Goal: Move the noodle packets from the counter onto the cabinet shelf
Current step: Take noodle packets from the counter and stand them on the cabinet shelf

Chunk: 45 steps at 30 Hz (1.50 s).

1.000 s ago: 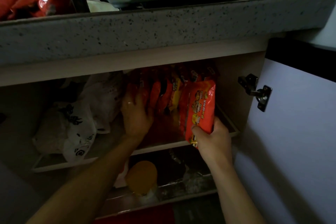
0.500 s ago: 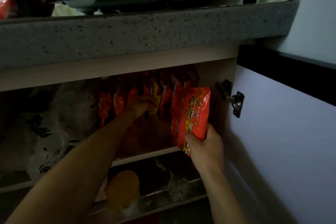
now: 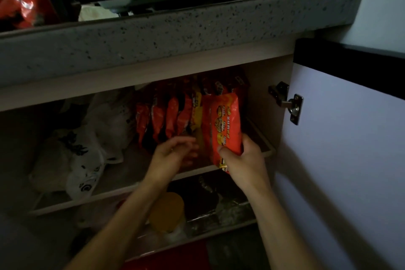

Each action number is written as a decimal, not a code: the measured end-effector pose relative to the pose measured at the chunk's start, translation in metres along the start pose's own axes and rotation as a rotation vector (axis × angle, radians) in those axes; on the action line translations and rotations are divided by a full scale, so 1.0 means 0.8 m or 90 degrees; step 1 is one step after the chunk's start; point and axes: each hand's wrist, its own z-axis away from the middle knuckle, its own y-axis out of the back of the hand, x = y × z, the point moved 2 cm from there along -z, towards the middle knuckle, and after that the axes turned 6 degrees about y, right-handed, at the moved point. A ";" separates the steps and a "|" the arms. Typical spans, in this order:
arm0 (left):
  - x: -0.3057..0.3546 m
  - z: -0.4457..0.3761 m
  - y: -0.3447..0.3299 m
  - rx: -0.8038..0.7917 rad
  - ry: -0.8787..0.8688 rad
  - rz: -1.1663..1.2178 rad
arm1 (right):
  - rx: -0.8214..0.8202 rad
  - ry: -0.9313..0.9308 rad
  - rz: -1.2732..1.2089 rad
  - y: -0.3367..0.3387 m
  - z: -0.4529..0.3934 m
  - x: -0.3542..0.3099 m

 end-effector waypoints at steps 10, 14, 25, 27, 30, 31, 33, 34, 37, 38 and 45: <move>-0.001 0.030 -0.049 -0.194 0.061 0.172 | -0.186 -0.018 0.077 0.010 0.021 -0.019; 0.003 0.031 -0.060 -0.174 0.019 0.127 | -0.199 -0.016 0.046 0.017 0.019 -0.018; 0.034 -0.073 -0.157 -0.036 0.067 -0.075 | 0.049 -0.125 0.089 0.086 0.005 0.016; 0.047 -0.083 -0.173 -0.076 0.041 -0.169 | 0.056 -0.127 0.091 0.093 0.003 0.017; 0.055 -0.093 -0.187 -0.132 -0.028 -0.317 | 0.048 -0.119 0.093 0.095 0.002 0.017; 0.054 -0.096 -0.190 -0.141 -0.044 -0.350 | 0.045 -0.112 0.088 0.094 0.003 0.017; 0.049 -0.103 -0.195 -0.149 -0.058 -0.394 | 0.047 -0.101 0.076 0.094 0.003 0.020; 0.046 -0.106 -0.198 -0.143 -0.060 -0.402 | 0.053 -0.099 0.070 0.094 0.003 0.019; 0.040 -0.121 -0.205 -0.113 -0.059 -0.404 | 0.064 -0.101 0.069 0.096 0.002 0.020; 0.041 -0.125 -0.206 -0.105 -0.061 -0.405 | 0.061 -0.102 0.067 0.096 0.001 0.019; 0.038 -0.117 -0.182 -0.082 -0.056 -0.295 | 0.090 -0.087 0.016 0.099 -0.006 0.017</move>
